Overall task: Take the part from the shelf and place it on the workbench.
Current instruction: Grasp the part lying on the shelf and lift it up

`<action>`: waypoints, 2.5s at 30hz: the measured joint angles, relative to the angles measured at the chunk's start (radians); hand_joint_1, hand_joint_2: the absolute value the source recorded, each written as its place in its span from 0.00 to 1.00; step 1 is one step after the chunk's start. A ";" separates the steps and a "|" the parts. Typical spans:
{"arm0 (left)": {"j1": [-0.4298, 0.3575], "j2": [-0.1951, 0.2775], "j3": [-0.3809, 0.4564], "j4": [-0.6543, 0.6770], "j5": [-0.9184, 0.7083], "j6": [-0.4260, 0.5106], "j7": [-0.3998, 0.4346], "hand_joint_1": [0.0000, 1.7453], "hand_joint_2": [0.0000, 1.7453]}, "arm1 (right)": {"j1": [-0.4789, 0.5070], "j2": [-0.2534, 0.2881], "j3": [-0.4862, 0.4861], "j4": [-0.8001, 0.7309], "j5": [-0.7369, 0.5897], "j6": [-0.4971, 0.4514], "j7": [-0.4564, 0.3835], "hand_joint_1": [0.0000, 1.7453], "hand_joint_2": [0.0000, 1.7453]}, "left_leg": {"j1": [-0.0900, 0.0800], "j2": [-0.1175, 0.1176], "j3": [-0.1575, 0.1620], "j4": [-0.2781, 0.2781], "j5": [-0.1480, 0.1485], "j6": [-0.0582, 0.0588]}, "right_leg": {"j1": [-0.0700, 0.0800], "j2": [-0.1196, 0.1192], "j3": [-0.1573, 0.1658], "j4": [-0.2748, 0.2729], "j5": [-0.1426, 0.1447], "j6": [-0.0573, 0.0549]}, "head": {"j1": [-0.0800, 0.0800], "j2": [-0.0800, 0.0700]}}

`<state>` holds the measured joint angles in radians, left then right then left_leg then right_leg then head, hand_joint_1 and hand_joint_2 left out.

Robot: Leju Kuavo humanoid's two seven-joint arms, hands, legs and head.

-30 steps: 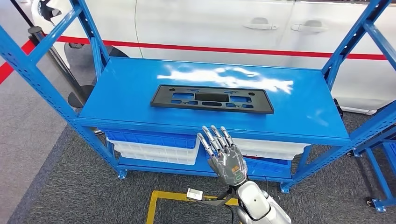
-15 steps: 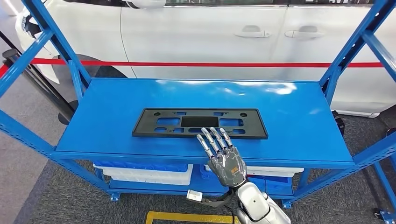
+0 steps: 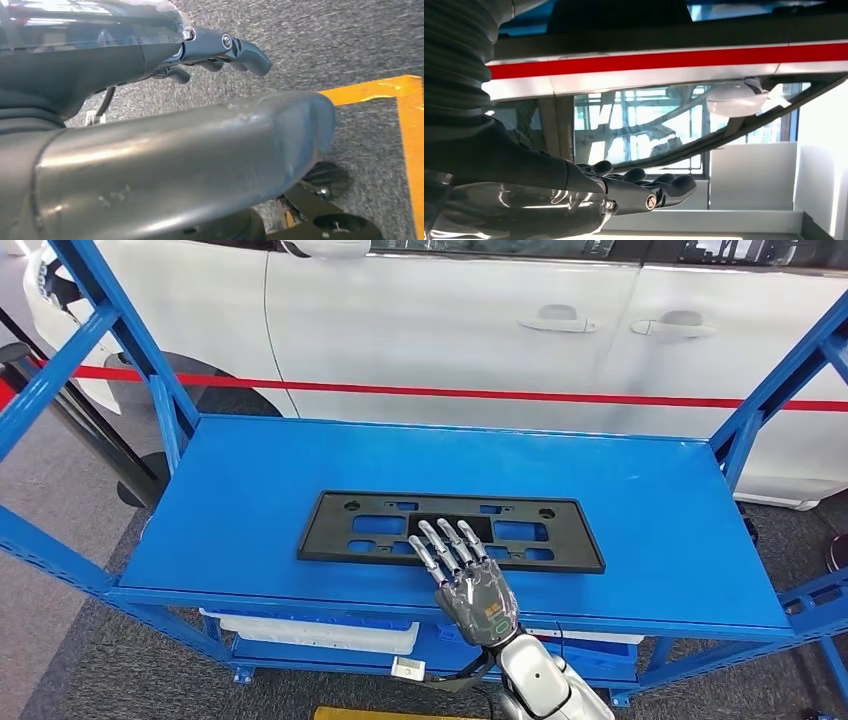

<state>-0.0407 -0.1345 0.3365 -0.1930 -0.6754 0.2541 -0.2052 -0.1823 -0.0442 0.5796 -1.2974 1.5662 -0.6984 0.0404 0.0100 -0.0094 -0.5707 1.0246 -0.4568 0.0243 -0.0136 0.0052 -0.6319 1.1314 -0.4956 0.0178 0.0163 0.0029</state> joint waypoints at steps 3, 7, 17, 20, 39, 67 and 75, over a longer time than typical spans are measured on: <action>-0.003 0.000 0.000 0.000 -0.010 0.000 0.003 0.00 0.00 | -0.025 0.002 0.017 0.021 0.003 0.000 0.017 0.00 1.00 | -0.003 -0.001 0.008 0.000 -0.011 -0.017 | 0.008 0.002 0.036 -0.096 0.032 -0.013 | -0.003 0.000; -0.009 0.000 0.000 0.000 -0.029 -0.002 0.014 0.00 0.00 | -0.087 0.012 0.053 0.108 0.004 0.006 0.043 0.00 1.00 | -0.001 0.002 -0.002 0.032 -0.040 -0.041 | 0.003 0.003 0.043 -0.113 0.036 -0.036 | -0.006 0.000; -0.016 -0.001 -0.003 0.000 -0.059 -0.017 0.022 0.00 0.00 | -0.215 0.072 0.093 0.315 0.004 0.061 0.045 0.00 1.00 | 0.002 0.004 -0.038 0.087 -0.013 -0.048 | 0.004 -0.001 0.061 -0.112 0.026 -0.043 | -0.009 0.000; -0.016 -0.001 -0.003 0.000 -0.059 -0.017 0.022 0.00 0.00 | -0.215 0.072 0.093 0.315 0.004 0.061 0.045 0.00 1.00 | 0.002 0.004 -0.038 0.087 -0.013 -0.048 | 0.004 -0.001 0.061 -0.112 0.026 -0.043 | -0.009 0.000; -0.027 -0.011 -0.009 0.000 -0.087 -0.015 0.027 0.00 0.00 | -0.427 0.131 0.099 0.621 -0.048 0.213 0.212 0.00 1.00 | -0.001 0.003 0.014 -0.016 0.006 -0.030 | 0.012 -0.002 0.068 -0.129 0.035 -0.031 | -0.004 0.000; -0.020 -0.008 0.022 0.000 -0.096 -0.003 0.021 0.00 0.00 | -0.431 0.140 0.011 0.690 -0.030 0.205 0.303 1.00 1.00 | -0.006 0.009 0.021 -0.019 0.005 -0.003 | -0.005 0.000 0.086 -0.139 0.031 0.016 | -0.009 0.000; -0.018 -0.007 0.031 0.000 -0.102 0.000 0.023 0.00 0.00 | -0.396 0.140 -0.011 0.654 -0.030 0.197 0.282 1.00 1.00 | -0.004 0.008 0.025 -0.022 0.006 -0.017 | 0.003 0.001 0.085 -0.136 0.030 -0.003 | -0.011 0.000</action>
<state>-0.0587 -0.1419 0.3672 -0.1934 -0.7775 0.2541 -0.1827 -0.5781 0.0956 0.5685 -0.6434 1.5364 -0.5011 0.3221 0.0056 -0.0014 -0.5461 1.0021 -0.4507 0.0070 -0.0105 0.0057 -0.5470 0.9952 -0.4661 0.0146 0.0053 0.0028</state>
